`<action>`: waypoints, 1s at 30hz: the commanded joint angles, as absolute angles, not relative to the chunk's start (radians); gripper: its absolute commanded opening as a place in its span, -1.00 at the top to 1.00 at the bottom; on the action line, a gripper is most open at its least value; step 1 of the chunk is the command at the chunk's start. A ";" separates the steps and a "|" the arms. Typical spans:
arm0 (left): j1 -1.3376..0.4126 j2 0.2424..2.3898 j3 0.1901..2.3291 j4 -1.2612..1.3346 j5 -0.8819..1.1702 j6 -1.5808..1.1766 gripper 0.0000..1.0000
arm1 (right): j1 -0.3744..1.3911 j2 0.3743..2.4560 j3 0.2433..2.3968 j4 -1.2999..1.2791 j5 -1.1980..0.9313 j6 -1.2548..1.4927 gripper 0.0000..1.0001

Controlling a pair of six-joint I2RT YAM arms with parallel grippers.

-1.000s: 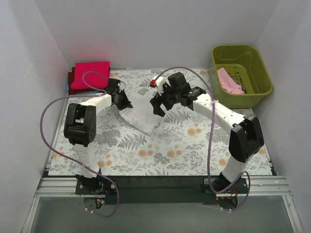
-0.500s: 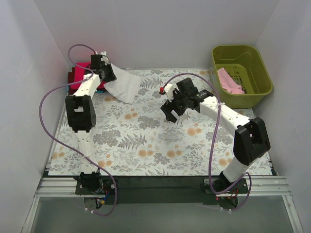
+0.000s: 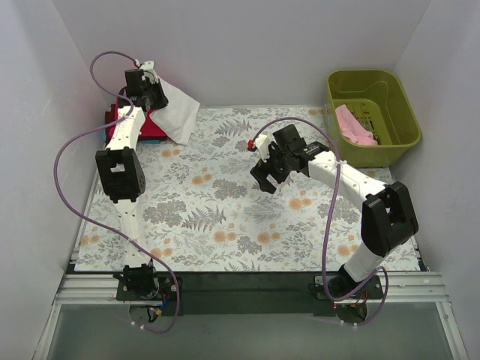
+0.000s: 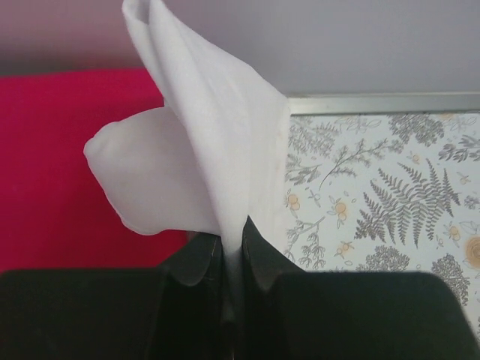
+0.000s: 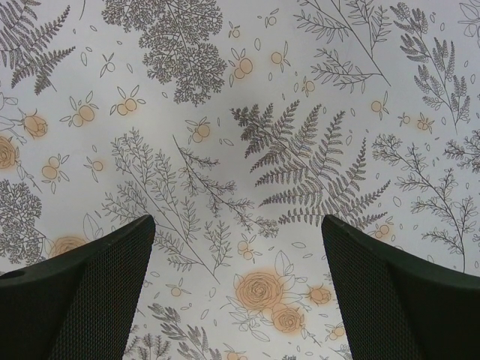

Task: Fold and stack the t-shirts
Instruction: Neatly place the folded tshirt to the corner

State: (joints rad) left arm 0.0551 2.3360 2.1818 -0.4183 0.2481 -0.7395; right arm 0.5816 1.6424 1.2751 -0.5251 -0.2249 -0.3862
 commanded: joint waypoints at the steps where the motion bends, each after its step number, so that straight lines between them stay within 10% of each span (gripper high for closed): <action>1: 0.063 2.321 2.266 -0.368 0.270 -0.687 1.00 | 0.575 1.598 1.273 -0.517 -0.222 -0.397 -0.97; 30: 0.144 2.227 2.332 -0.391 0.411 -0.649 1.00 | 0.575 1.635 1.304 -0.526 -0.229 -0.388 -0.97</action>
